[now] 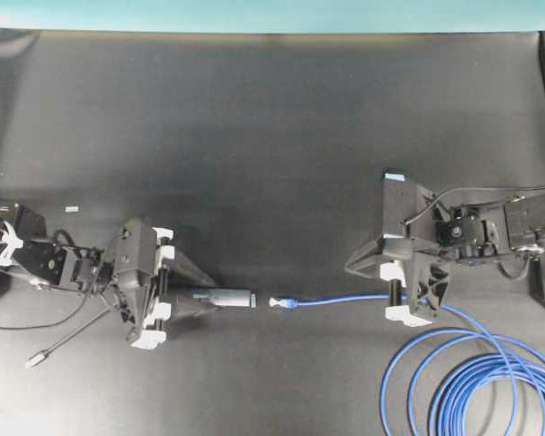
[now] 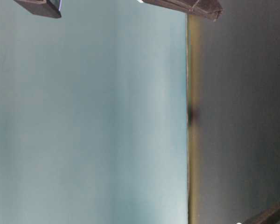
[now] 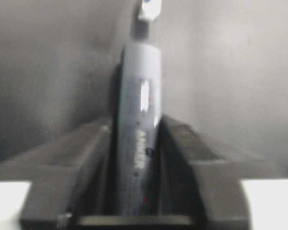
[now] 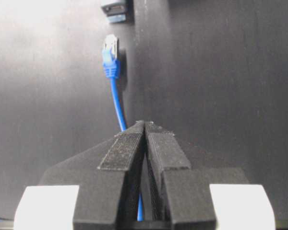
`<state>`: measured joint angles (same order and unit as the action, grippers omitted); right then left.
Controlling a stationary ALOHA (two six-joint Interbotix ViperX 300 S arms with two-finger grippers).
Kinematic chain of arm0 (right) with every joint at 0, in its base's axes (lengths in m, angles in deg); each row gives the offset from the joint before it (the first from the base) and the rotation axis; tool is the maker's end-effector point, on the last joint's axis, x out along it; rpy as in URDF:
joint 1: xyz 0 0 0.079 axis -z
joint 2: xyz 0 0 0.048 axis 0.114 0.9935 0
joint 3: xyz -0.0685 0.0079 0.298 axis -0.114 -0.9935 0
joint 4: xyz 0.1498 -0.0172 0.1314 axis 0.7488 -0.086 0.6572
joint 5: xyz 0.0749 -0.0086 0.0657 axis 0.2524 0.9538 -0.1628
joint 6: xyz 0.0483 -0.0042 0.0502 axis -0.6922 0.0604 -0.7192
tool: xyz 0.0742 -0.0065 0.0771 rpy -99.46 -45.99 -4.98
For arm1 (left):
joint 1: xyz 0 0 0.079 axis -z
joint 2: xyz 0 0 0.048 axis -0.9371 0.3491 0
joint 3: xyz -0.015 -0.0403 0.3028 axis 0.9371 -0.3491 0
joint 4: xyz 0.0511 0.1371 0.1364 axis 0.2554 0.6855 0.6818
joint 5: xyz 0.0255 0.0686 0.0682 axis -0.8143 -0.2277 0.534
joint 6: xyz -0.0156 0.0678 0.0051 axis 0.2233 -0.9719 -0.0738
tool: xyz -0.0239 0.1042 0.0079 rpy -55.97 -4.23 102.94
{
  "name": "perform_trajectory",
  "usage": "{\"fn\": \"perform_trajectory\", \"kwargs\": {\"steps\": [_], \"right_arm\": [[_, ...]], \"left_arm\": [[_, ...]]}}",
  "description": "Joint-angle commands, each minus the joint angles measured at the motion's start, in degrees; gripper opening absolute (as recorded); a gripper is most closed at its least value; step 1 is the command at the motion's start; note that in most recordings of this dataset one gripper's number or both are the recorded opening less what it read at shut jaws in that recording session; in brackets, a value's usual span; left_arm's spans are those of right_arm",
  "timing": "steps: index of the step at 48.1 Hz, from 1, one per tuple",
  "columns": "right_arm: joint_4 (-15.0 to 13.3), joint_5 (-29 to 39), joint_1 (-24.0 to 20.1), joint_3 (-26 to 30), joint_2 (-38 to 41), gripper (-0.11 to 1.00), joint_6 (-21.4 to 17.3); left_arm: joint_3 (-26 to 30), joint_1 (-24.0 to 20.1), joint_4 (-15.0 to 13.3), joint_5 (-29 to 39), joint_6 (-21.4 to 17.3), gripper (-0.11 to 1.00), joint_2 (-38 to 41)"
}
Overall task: Insert the LAN cable into the hub.
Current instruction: 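Close the left gripper on the grey hub and lift it, then close the right gripper on the blue LAN plug and lift it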
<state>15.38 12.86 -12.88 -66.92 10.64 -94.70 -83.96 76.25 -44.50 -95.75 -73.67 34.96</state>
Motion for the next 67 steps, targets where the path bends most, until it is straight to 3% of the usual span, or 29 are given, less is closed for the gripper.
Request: {"fn": "perform_trajectory", "kwargs": {"steps": [1, 9, 24, 28, 35, 38, 42, 54, 67], "right_arm": [[0.09, -1.67, -1.32, 0.18, 0.18, 0.0, -0.35], [0.09, -5.27, -1.41, 0.18, 0.44, 0.0, -0.35], [0.09, -8.26, -2.02, -0.79, 4.31, 0.04, -0.35], [0.09, -10.02, -2.46, -0.79, 5.71, 0.15, -0.35], [0.09, -13.1, -2.9, -0.18, 9.23, 0.47, -0.26], [0.0, -14.77, -3.16, 0.26, 10.9, 0.63, 0.09], [-0.09, -18.37, -3.43, 0.53, 13.27, 0.71, 0.18], [0.0, -27.6, -4.13, 1.23, 20.65, 0.67, 0.18], [-0.09, -29.27, -4.13, 3.96, 26.28, 0.66, 0.26]], "left_arm": [[0.09, 0.18, 0.18, 0.88, -0.18, 0.29, -0.97], [2.46, -0.53, 0.18, 8.35, -0.18, 0.29, -5.8], [12.3, -1.76, 0.18, 39.02, -3.34, 0.29, -18.81], [15.03, -1.67, 0.26, 45.7, -5.36, 0.29, -20.92], [19.25, -1.49, 0.18, 55.11, -8.53, 0.29, -22.85], [20.48, -1.49, 0.18, 57.13, -9.23, 0.29, -23.12], [21.09, -1.49, 0.18, 57.57, -9.49, 0.29, -22.76], [20.74, -1.49, 0.18, 57.57, -8.7, 0.29, -22.94], [20.74, -1.76, 0.18, 57.66, -7.91, 0.29, -22.94]]}}
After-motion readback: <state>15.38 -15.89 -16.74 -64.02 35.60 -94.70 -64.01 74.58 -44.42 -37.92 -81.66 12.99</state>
